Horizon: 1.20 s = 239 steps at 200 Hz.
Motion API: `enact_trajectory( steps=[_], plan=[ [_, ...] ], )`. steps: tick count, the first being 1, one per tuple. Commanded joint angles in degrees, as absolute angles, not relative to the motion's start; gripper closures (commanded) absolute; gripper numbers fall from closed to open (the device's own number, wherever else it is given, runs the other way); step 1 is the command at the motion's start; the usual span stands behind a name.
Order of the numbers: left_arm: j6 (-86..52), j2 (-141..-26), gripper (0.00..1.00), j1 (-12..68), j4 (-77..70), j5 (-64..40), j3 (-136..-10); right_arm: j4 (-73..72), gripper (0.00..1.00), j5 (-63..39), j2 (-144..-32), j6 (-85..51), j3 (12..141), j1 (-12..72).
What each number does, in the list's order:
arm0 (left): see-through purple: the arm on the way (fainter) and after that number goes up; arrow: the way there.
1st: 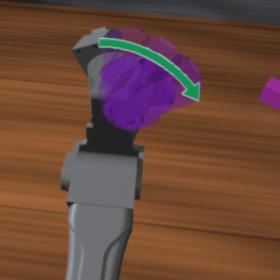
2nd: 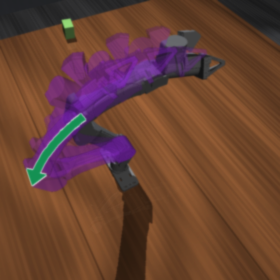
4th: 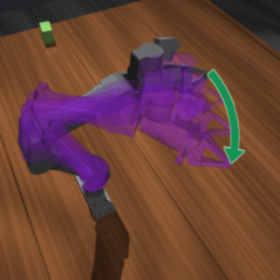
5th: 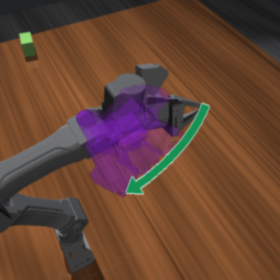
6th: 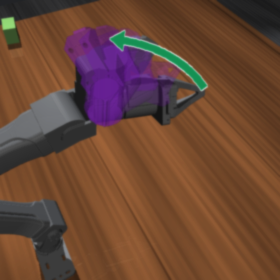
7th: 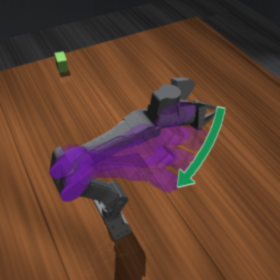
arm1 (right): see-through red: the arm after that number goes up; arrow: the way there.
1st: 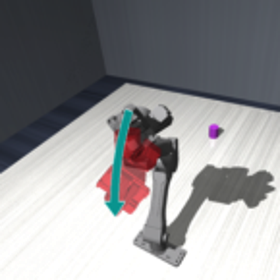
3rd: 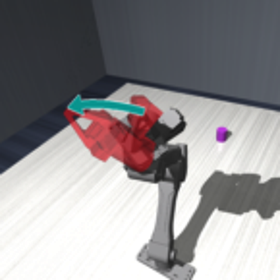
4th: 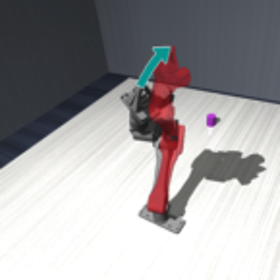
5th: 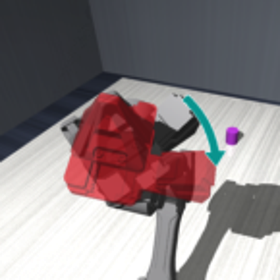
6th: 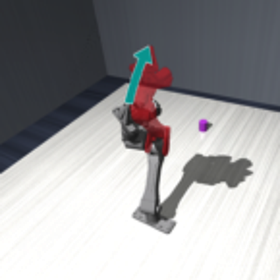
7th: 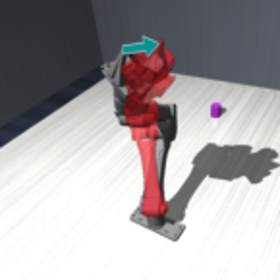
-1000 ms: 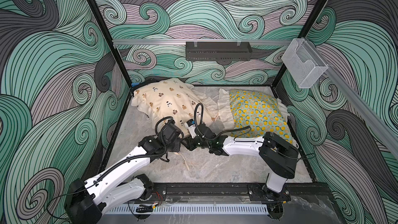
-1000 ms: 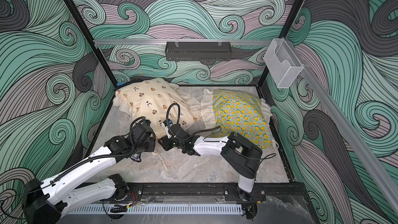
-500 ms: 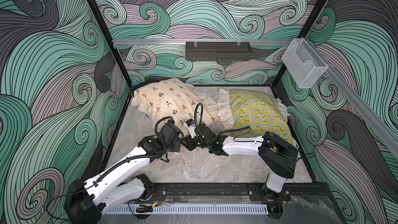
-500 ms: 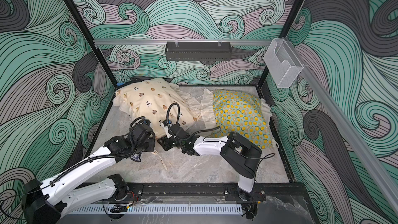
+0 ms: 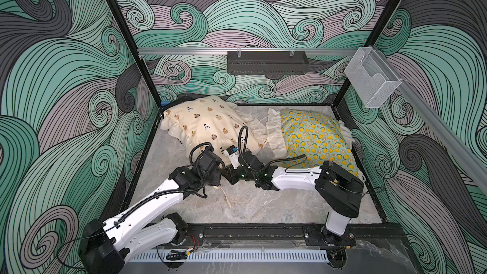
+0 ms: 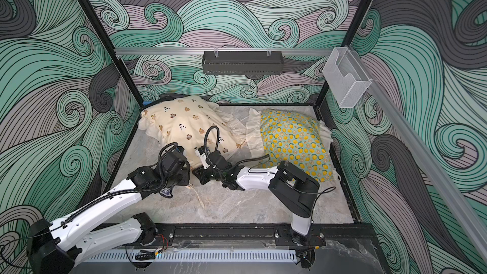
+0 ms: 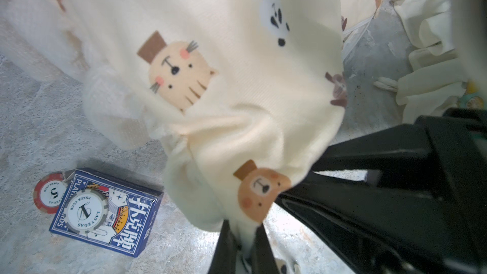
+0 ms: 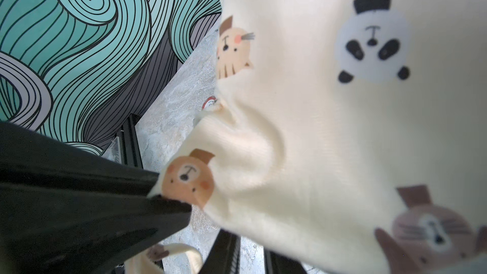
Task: Zip up pillowcases
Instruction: Zip the zipper on the pillowcase.
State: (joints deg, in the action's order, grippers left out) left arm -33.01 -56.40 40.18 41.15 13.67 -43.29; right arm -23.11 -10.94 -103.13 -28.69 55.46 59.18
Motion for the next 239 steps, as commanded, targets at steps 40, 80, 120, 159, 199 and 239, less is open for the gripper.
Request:
enact_trajectory(
  steps=[40, 80, 120, 159, 199, 239],
  plan=[
    [-33.2, -55.8, 1.00, 39.9, 40.8, 15.5, -44.1, -23.7, 0.91, -9.4, -101.8, -28.6, 54.6, 58.7],
    [-33.3, -55.2, 1.00, 39.8, 41.0, 16.2, -44.1, -23.2, 0.97, -8.8, -100.6, -28.8, 54.1, 58.7],
    [-33.7, -54.5, 1.00, 39.9, 40.9, 16.7, -44.2, -21.2, 1.00, -8.7, -99.4, -30.1, 54.2, 58.7],
    [-34.2, -52.9, 1.00, 39.8, 41.0, 18.1, -44.2, -18.2, 1.00, -8.8, -98.3, -31.9, 54.6, 58.7],
    [-34.8, -50.6, 1.00, 39.4, 41.1, 18.9, -45.0, -15.0, 1.00, -8.8, -98.1, -32.8, 55.3, 58.6],
    [-35.2, -48.6, 1.00, 38.9, 41.5, 19.3, -45.0, -13.6, 1.00, -8.6, -97.4, -33.3, 55.3, 58.7]
  ],
)
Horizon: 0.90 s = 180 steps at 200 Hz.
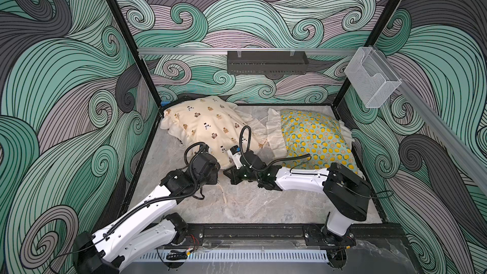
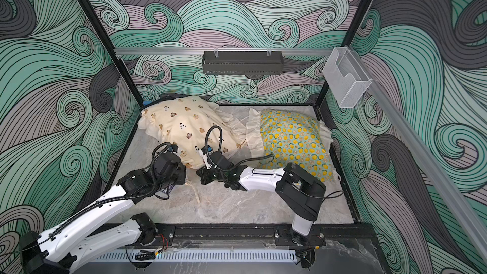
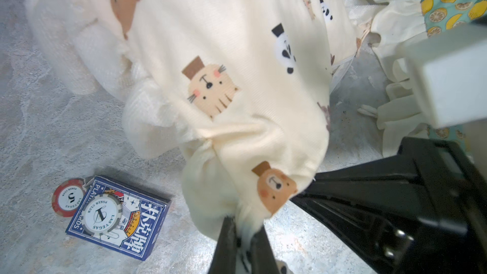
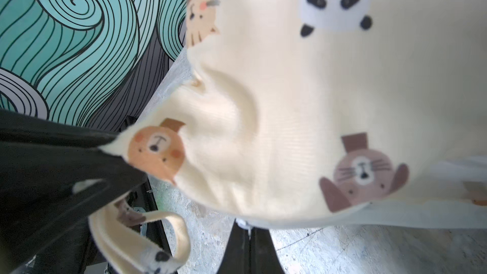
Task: Zip up pillowcases
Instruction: Zip the zipper on the pillowcase.
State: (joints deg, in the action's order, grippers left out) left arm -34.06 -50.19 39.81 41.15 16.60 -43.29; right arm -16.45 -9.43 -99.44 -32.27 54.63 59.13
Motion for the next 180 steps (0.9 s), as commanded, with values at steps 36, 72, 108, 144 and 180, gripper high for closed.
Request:
enact_trajectory(
  steps=[36, 72, 108, 144, 180],
  plan=[
    [-35.6, -47.2, 1.00, 38.5, 42.3, 20.4, -45.0, -11.5, 1.00, -8.0, -96.8, -33.3, 55.5, 58.6],
    [-36.0, -46.6, 1.00, 37.8, 43.0, 20.8, -45.2, -9.7, 1.00, -8.1, -96.2, -33.9, 55.3, 57.9],
    [-36.1, -46.1, 1.00, 36.9, 43.7, 21.0, -45.4, -7.8, 1.00, -7.7, -95.4, -33.8, 55.3, 57.3],
    [-36.1, -45.4, 1.00, 35.9, 44.0, 21.2, -45.5, -5.6, 1.00, -7.4, -94.6, -33.6, 55.1, 56.5],
    [-36.1, -45.1, 1.00, 34.9, 44.6, 21.4, -45.7, -4.2, 1.00, -7.4, -93.8, -33.5, 54.5, 55.4]
  ],
)
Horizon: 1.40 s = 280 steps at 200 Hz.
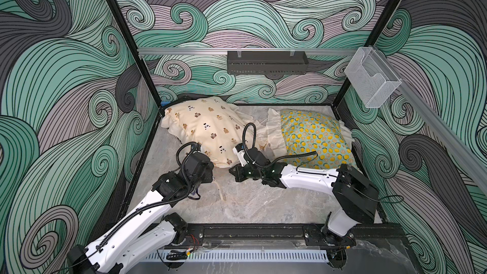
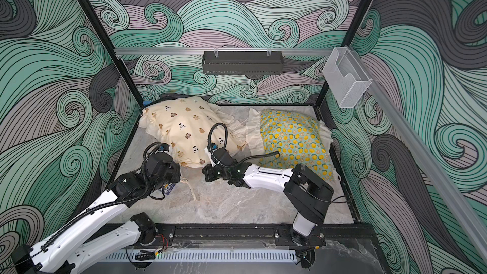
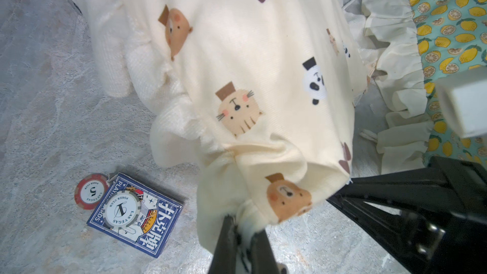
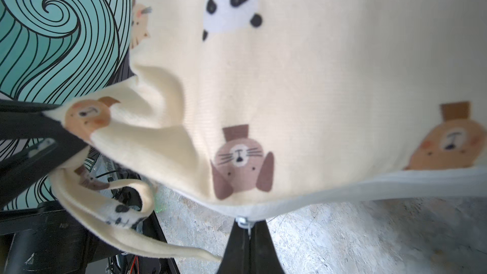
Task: Zip up pillowcases
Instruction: Zip the zipper on the pillowcase.
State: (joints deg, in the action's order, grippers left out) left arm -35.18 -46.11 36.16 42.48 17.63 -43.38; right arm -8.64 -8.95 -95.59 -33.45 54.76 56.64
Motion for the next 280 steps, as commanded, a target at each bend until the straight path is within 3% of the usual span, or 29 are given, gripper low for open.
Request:
enact_trajectory(
  steps=[1, 280],
  plan=[
    [-36.1, -45.1, 1.00, 34.9, 44.6, 21.4, -45.8, -4.2, 1.00, -7.4, -93.8, -33.5, 54.5, 55.4],
    [-35.9, -41.5, 1.00, 29.3, 48.3, 25.2, -46.4, -0.8, 1.00, -7.7, -91.1, -33.1, 47.8, 47.1]
  ],
)
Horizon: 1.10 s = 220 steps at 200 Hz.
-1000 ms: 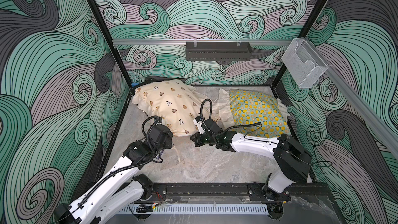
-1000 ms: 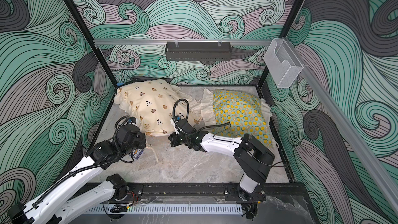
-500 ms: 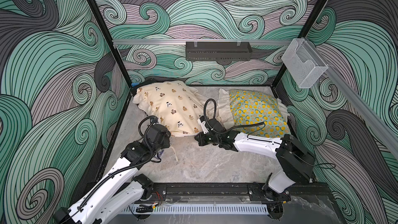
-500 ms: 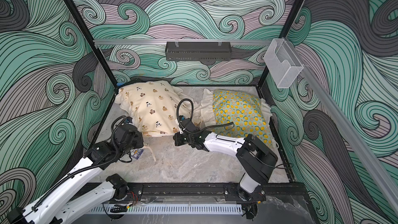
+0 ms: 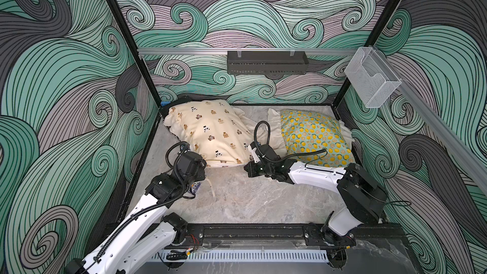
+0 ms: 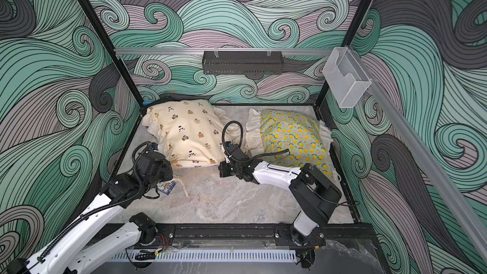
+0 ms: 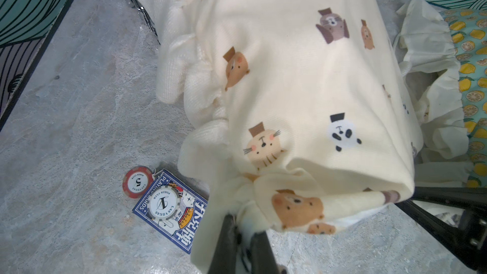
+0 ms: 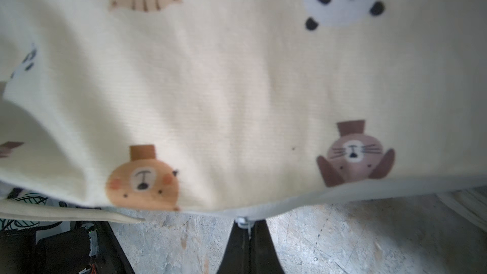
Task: Zip up pillowcases
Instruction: Zip the zipper on the pillowcase.
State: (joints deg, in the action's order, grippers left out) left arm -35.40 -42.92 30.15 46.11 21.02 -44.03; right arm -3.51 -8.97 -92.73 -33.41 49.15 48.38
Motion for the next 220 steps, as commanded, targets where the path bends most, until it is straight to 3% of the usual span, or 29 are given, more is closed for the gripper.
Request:
enact_trajectory(
  steps=[1, 220],
  plan=[
    [-35.8, -41.6, 1.00, 29.3, 48.3, 25.2, -46.3, -0.8, 1.00, -7.7, -91.1, -33.1, 47.8, 47.1],
    [-36.2, -38.7, 1.00, 28.1, 50.8, 27.9, -47.7, -0.5, 1.00, -10.1, -93.3, -30.5, 45.4, 37.4]
  ],
)
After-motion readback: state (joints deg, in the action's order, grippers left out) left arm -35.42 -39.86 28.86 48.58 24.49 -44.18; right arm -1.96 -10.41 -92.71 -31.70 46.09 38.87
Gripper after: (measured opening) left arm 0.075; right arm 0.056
